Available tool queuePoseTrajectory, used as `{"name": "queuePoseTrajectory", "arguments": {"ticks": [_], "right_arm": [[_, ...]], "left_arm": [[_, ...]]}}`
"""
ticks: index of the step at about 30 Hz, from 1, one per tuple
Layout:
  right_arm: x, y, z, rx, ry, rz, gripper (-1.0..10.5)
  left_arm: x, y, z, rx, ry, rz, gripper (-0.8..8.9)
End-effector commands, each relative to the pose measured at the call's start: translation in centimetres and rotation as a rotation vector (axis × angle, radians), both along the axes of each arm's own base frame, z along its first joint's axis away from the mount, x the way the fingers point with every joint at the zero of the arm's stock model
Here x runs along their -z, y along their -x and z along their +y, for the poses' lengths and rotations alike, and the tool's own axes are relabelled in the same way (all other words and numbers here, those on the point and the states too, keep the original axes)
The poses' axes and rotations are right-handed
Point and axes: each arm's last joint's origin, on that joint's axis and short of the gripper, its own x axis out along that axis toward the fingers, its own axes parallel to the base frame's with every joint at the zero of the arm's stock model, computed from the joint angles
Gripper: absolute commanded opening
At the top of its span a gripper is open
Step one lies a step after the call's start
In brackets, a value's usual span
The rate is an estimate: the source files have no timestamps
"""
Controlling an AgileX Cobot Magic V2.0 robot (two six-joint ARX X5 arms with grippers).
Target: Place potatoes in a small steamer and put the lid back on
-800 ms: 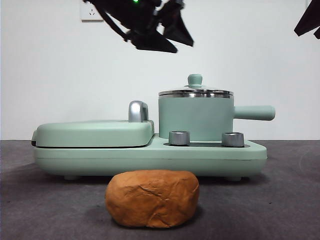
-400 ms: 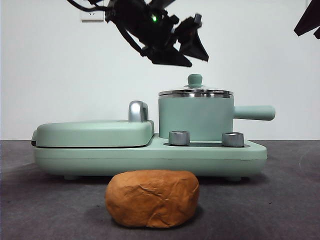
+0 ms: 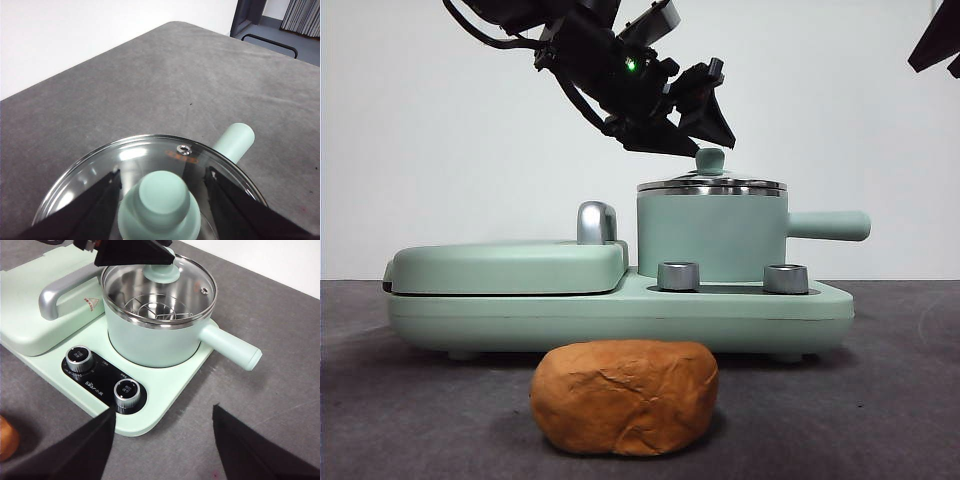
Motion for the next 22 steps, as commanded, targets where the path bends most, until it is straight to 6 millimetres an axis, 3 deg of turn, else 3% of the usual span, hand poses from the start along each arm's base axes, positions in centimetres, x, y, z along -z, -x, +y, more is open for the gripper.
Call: {"name": "queuePoseTrajectory", "arguments": {"ticks": [1, 22], "right_arm": [[-0.59, -0.11, 0.09, 0.001, -0.014, -0.016, 3.1], [-0.59, -0.10, 0.09, 0.002, -0.013, -0.016, 3.1]], "left_arm": [[0.19, -0.60, -0.32, 0.000, -0.001, -0.017, 2.77], [0.85, -0.77, -0.01, -0.006, -0.029, 0.025, 2.76]]}}
